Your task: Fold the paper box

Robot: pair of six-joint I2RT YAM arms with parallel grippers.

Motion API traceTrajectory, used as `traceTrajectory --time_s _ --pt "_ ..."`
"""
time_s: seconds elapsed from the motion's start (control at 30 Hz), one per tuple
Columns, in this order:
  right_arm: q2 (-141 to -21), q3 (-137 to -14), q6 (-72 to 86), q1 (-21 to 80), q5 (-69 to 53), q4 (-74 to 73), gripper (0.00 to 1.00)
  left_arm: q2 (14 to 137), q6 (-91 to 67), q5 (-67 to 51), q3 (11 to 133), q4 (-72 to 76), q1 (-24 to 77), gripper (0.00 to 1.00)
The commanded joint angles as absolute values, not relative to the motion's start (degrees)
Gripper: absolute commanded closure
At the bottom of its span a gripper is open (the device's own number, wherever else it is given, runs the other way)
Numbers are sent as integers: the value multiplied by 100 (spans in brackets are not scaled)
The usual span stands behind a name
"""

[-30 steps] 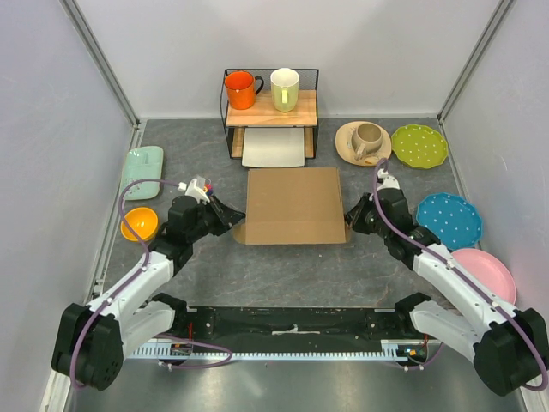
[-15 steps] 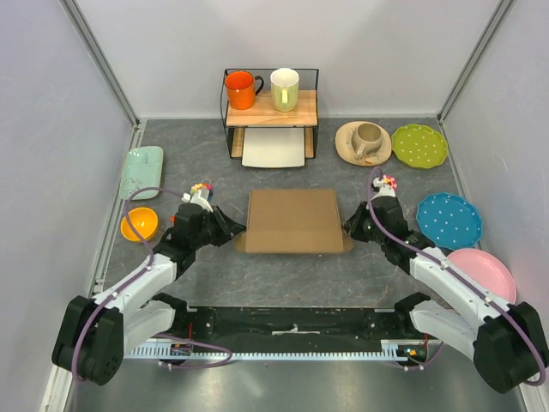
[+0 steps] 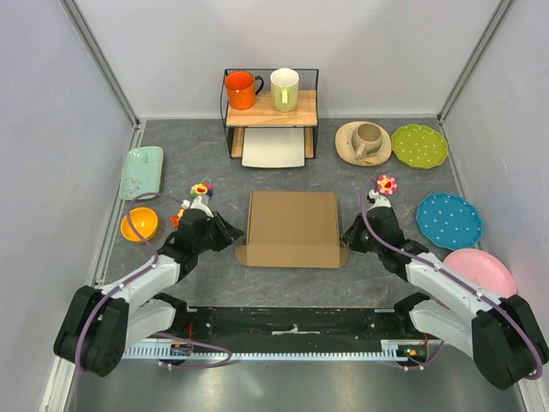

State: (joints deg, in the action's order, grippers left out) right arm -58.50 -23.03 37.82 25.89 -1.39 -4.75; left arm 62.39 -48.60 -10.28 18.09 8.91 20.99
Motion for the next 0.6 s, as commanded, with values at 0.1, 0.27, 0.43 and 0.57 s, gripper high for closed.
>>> traceTrajectory --time_s 0.1,0.27,0.43,0.57 --pt "-5361 -2109 3973 2602 -158 -150 93 5809 -4852 -922 1766 1309 2101 75" --pt "-5537 -2162 3973 2602 -325 -141 94 6459 -4825 -1327 2048 1257 2101 77" --pt "-5414 -2118 3946 2602 -272 -264 94 6381 -4913 -1196 1864 1283 2101 77" --pt "-5335 -2039 3972 2610 -378 -299 94 6328 -4983 -1309 1758 1353 2101 78"
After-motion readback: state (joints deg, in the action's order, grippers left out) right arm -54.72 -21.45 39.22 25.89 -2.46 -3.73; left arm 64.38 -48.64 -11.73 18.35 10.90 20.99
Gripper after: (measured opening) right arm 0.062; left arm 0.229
